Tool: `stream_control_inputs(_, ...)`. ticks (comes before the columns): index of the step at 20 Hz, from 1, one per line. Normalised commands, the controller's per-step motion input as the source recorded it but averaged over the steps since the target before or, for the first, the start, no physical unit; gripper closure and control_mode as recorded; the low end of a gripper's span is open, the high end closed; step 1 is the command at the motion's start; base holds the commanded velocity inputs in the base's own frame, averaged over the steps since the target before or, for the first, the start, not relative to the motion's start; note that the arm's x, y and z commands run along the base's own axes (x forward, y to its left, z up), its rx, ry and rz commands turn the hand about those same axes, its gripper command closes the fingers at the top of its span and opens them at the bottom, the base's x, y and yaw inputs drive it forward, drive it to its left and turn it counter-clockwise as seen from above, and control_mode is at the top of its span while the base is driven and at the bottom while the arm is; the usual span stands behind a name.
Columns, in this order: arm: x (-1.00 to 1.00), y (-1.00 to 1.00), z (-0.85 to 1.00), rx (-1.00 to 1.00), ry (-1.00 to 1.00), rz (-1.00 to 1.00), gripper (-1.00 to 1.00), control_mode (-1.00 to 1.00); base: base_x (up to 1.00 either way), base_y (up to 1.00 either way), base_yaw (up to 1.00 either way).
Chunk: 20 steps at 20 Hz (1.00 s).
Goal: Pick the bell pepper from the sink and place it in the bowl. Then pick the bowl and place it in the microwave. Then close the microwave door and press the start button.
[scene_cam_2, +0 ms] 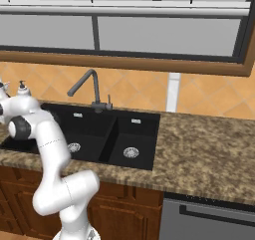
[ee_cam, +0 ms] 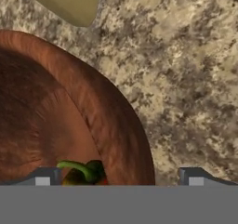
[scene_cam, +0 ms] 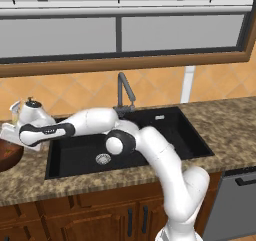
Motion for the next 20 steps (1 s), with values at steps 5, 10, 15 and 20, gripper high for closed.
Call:
stream_control_inputs(5,0.00,0.10,-0.14,0.00,0.00,0.00,1.00,-1.00,0.00,0.00,0.00)
stream_control_inputs(10,-0.38,-0.05,-0.10,0.00,-0.01,0.00,1.00,-1.00,0.00,0.00,0.00)
stream_control_inputs(15,-0.98,-0.60,-0.09,0.06,-0.03,-0.03,1.00,-1.00,0.00,0.00,0.00)
stream_control_inputs(20,-0.80,-0.94,0.00,0.13,-0.06,-0.08,1.00,-1.00,0.00,0.00,0.00)
